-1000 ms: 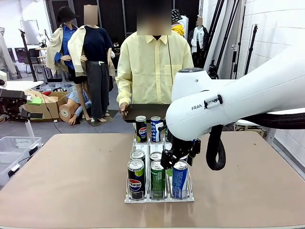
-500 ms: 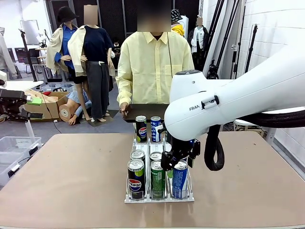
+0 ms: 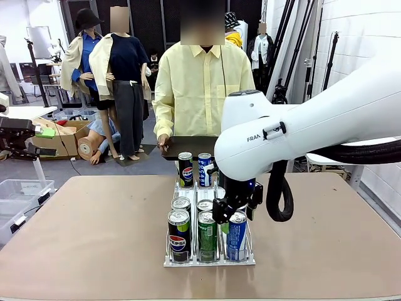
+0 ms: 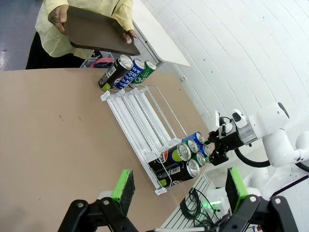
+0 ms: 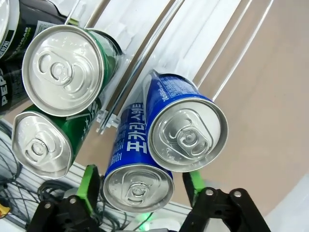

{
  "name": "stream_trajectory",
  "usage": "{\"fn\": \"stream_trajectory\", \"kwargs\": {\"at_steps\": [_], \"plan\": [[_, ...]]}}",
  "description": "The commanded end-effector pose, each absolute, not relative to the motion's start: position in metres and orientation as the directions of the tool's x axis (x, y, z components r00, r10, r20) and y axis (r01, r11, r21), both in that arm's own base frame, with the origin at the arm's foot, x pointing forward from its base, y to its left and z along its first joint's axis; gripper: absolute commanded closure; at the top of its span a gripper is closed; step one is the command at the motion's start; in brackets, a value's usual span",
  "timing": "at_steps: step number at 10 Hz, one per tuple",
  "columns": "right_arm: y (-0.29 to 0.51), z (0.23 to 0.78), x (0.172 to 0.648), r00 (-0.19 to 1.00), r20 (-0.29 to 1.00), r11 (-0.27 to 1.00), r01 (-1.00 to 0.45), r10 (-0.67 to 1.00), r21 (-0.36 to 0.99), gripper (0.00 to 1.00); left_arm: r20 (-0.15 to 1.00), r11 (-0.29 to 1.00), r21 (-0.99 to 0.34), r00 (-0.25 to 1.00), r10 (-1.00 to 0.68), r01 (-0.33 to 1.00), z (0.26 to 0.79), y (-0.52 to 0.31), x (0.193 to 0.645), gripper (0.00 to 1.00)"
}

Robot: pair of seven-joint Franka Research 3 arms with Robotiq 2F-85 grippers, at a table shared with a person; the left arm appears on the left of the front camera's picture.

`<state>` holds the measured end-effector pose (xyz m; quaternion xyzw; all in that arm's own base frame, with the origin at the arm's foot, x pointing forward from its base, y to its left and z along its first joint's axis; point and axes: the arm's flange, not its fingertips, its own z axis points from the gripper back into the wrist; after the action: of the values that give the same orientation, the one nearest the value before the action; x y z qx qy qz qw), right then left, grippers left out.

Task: Retrieve and hand over the desired beverage to the person.
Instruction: Pick up a can of the same type that the person held from the Automatic Can Dispenser.

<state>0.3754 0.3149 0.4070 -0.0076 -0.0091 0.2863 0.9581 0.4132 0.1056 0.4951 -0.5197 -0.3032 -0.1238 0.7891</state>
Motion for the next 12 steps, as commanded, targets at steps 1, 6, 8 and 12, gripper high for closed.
{"fn": "stream_trajectory", "kwargs": {"at_steps": [1,6,8,12], "plan": [[0.3182,0.408,0.3821,0.839,-0.004,0.838,-0.544,0.544,-0.043,0.31,0.608,0.417,-0.75,0.783,0.128,0.514,0.4967,0.1065,0.4119,0.0],[0.3167,0.4081,0.3838,0.838,-0.022,0.838,-0.545,0.545,-0.02,0.81,0.608,0.417,-0.75,0.783,0.128,0.514,0.4967,0.1065,0.4119,0.0],[0.3157,0.4072,0.3788,0.837,-0.009,0.837,-0.548,0.547,-0.016,0.91,0.608,0.417,-0.75,0.783,0.128,0.514,0.4967,0.1065,0.4119,0.0],[0.3157,0.4072,0.3788,0.837,-0.009,0.837,-0.548,0.547,-0.016,0.91,0.608,0.417,-0.75,0.783,0.128,0.514,0.4967,0.1065,0.4119,0.0]]}}
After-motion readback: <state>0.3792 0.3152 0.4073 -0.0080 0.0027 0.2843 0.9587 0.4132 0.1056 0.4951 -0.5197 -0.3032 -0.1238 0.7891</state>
